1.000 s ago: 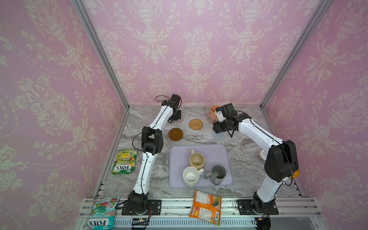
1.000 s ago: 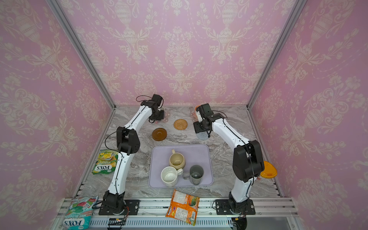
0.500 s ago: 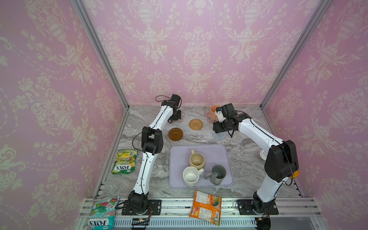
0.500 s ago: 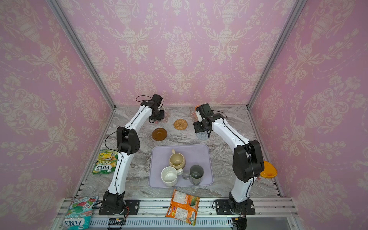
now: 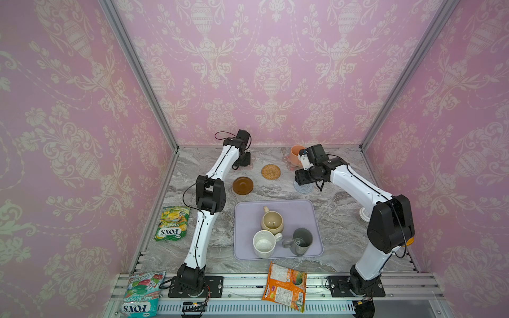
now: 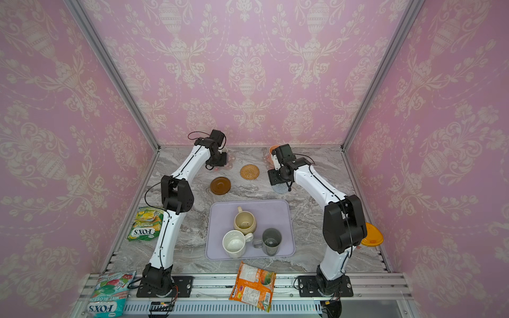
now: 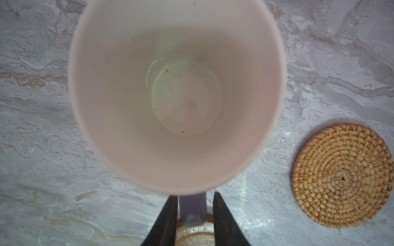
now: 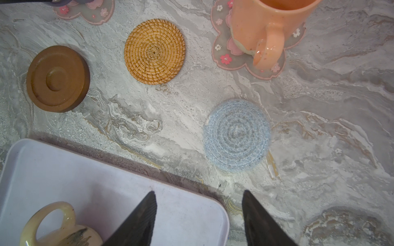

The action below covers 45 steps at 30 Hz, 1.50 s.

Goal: Place cups on coasters
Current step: Place the cup on the coaster.

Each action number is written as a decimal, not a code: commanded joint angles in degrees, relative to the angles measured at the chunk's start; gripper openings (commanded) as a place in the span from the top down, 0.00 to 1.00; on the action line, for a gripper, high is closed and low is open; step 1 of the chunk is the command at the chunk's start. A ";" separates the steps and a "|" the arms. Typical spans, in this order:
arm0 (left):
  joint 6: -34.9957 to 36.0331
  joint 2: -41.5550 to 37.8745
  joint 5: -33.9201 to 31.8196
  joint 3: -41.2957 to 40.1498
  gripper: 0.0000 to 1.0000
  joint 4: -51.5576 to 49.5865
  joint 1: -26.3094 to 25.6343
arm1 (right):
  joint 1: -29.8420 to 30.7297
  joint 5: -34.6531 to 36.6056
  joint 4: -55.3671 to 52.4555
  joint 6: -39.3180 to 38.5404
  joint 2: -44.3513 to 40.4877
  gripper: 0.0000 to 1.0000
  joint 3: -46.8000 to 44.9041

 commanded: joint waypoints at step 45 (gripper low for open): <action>-4.85 3.29 -4.47 2.98 0.74 -0.29 -1.08 | -0.83 1.98 0.45 0.90 -8.14 0.34 -5.28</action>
